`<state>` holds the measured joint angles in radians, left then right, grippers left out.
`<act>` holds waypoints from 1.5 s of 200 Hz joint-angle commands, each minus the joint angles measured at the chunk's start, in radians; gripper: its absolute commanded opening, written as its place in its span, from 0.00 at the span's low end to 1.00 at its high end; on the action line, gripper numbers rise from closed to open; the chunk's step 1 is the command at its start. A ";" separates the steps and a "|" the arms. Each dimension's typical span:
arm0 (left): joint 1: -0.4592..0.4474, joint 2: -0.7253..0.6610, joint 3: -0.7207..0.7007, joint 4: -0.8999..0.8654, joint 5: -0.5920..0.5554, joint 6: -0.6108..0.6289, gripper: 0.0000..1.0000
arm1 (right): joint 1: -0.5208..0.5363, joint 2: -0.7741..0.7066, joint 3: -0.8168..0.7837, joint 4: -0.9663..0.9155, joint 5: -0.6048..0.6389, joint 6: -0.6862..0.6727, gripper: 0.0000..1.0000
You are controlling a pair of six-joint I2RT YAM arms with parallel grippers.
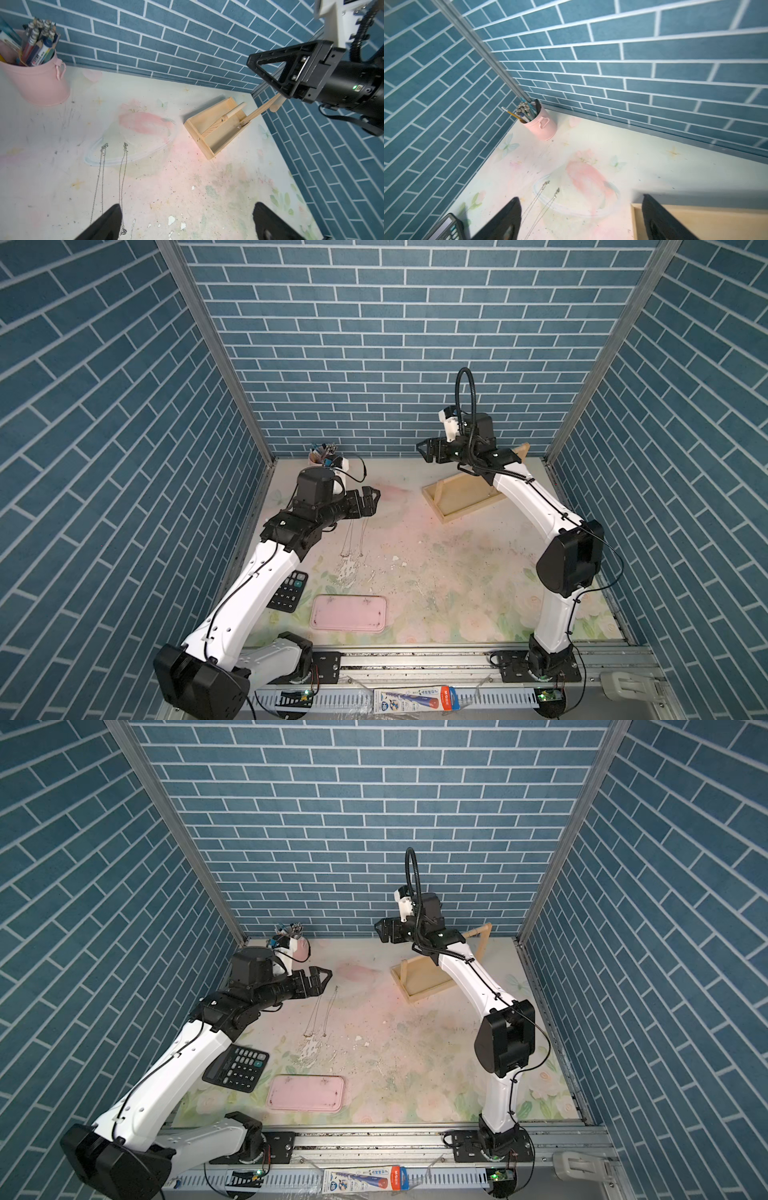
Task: Take the necklace off the jewelry display stand
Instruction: Take off the necklace from the stand.
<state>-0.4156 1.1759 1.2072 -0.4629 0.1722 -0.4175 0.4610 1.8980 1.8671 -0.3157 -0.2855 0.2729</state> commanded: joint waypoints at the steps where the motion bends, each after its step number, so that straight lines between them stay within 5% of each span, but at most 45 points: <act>1: -0.073 0.044 0.068 -0.032 -0.163 0.079 0.99 | -0.040 -0.078 -0.037 -0.035 0.035 -0.035 0.90; 76: -0.273 0.324 0.353 -0.023 -0.315 0.224 0.99 | -0.215 -0.207 -0.136 -0.152 0.129 -0.004 0.90; 106: -0.310 0.442 0.472 -0.035 -0.268 0.258 0.99 | -0.279 -0.255 -0.193 -0.164 0.132 0.020 0.89; 201: -0.368 0.738 0.856 -0.219 -0.410 0.187 0.99 | -0.454 -0.289 -0.289 -0.086 -0.015 0.115 0.75; 228: -0.367 0.780 0.942 -0.297 -0.371 0.226 0.99 | -0.458 -0.270 -0.290 -0.054 -0.088 0.119 0.72; 253: -0.367 0.761 0.904 -0.259 -0.322 0.296 0.99 | -0.458 -0.253 -0.299 -0.013 -0.139 0.128 0.71; 280: -0.367 0.660 0.674 -0.029 -0.209 0.378 0.99 | -0.459 -0.236 -0.300 0.019 -0.169 0.138 0.70; 300: -0.363 0.608 0.548 0.090 -0.266 0.305 0.99 | -0.459 -0.219 -0.292 0.023 -0.184 0.141 0.70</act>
<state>-0.7803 1.8439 1.8557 -0.5392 -0.1020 -0.1074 0.0017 1.6520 1.5715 -0.3267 -0.4198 0.3893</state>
